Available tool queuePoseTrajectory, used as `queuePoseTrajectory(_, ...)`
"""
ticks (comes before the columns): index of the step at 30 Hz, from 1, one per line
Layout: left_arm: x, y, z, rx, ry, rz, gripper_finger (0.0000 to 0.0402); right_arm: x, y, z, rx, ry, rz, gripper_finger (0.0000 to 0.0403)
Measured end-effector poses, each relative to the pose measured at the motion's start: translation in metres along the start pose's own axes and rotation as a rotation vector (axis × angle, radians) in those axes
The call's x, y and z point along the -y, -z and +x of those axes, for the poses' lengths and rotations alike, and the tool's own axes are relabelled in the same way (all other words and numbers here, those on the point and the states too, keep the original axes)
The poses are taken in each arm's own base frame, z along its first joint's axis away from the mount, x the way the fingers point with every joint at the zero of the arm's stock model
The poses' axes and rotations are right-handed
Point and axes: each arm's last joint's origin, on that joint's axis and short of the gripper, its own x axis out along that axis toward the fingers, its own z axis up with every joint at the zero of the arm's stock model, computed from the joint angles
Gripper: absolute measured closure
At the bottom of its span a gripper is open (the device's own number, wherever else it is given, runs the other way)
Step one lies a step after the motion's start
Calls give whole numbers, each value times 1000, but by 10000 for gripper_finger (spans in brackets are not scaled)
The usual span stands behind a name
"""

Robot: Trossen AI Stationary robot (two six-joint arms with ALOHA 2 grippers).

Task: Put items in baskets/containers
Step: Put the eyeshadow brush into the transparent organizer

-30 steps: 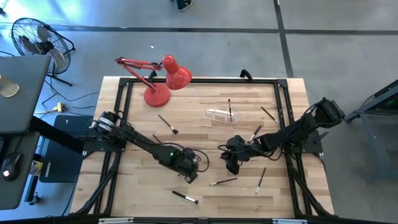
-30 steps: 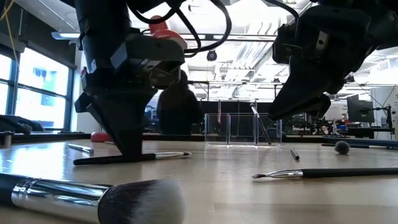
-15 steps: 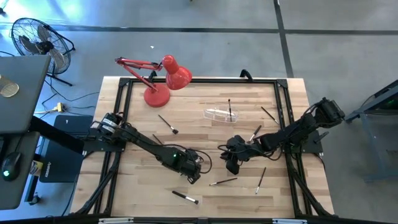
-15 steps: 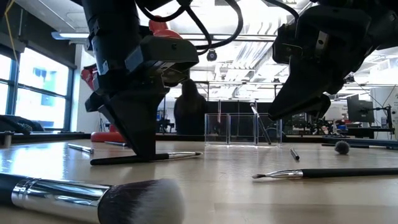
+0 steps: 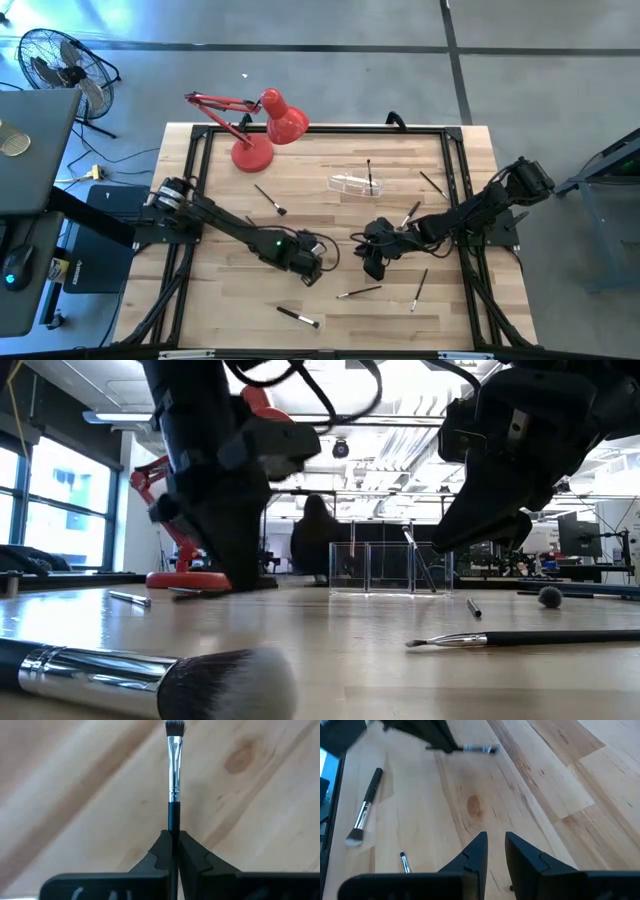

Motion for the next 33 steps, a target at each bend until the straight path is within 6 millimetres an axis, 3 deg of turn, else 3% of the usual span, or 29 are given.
queuePoseTrajectory(8, -7, -6, -21, 50, -32, 41, 398, 0, 0, 0, 3, 3, 23, 340)
queuePoseTrajectory(17, -27, 11, -17, 62, -48, 43, 398, 0, 0, 0, -3, -2, 45, 340)
queuePoseTrajectory(26, -24, 9, -13, 281, 270, -91, 398, 0, -3, 0, 74, 44, 55, 340)
queuePoseTrajectory(33, -16, 1, -17, 379, 370, -119, 398, -4, -10, -1, 159, 19, 80, 338)
